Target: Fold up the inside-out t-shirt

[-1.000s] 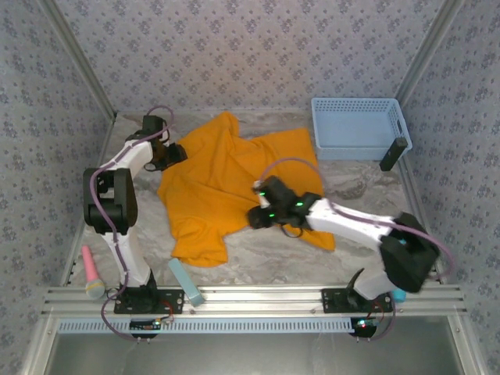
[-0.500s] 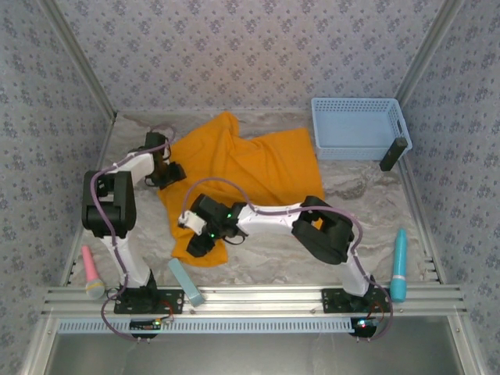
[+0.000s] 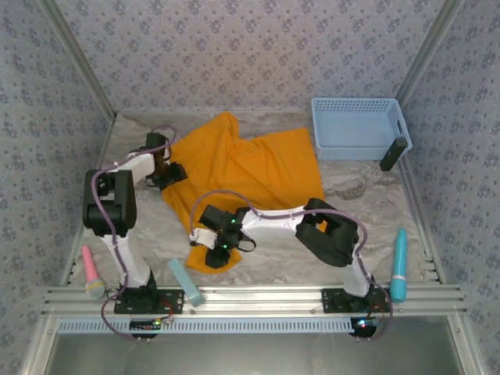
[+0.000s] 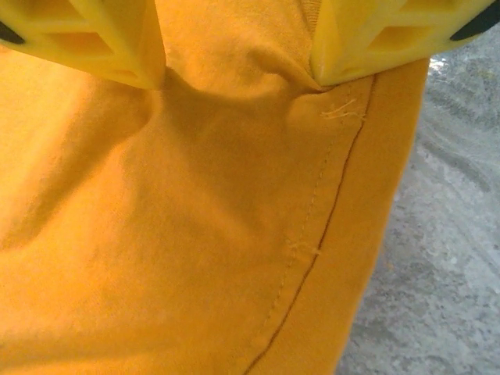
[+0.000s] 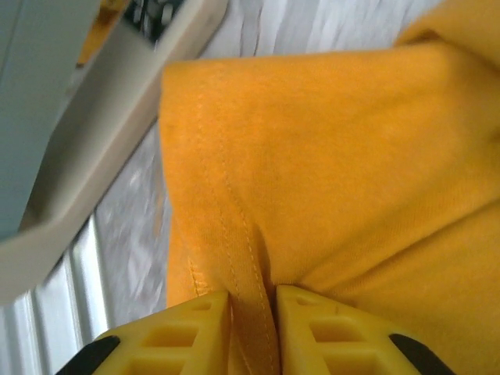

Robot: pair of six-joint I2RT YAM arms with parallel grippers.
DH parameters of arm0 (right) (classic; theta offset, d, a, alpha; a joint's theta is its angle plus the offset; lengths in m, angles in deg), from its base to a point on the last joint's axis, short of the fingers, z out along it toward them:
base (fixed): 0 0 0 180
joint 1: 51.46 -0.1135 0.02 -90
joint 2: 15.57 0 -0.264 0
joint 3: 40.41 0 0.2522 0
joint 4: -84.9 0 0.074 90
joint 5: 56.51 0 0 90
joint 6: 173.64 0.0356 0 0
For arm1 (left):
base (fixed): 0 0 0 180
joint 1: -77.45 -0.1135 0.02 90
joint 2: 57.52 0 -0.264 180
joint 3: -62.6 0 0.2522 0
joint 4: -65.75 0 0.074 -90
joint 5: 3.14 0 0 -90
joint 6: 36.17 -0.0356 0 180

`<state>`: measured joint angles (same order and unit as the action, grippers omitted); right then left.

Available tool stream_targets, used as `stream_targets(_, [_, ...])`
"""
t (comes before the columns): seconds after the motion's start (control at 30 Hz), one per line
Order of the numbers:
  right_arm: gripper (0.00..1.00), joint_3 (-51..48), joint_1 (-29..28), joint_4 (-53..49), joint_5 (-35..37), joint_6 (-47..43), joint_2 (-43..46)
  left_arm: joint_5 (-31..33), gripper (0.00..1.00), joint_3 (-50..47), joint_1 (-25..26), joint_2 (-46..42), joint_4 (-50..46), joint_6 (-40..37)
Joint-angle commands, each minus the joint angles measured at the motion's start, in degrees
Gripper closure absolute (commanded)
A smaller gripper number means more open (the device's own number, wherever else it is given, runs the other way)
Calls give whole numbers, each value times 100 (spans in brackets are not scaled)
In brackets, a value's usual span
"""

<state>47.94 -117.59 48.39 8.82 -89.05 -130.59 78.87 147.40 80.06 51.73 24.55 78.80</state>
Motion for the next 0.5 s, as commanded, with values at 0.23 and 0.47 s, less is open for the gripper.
stream_targets(0.23, [50, -548, 202, -294, -568, 377, 1116, -409, 32, -1065, 149, -1516, -337, -9])
stream_targets(0.47, [50, -413, -11, 188, 1135, 63, 776, -350, 48, -1627, 370, -1641, -33, 279])
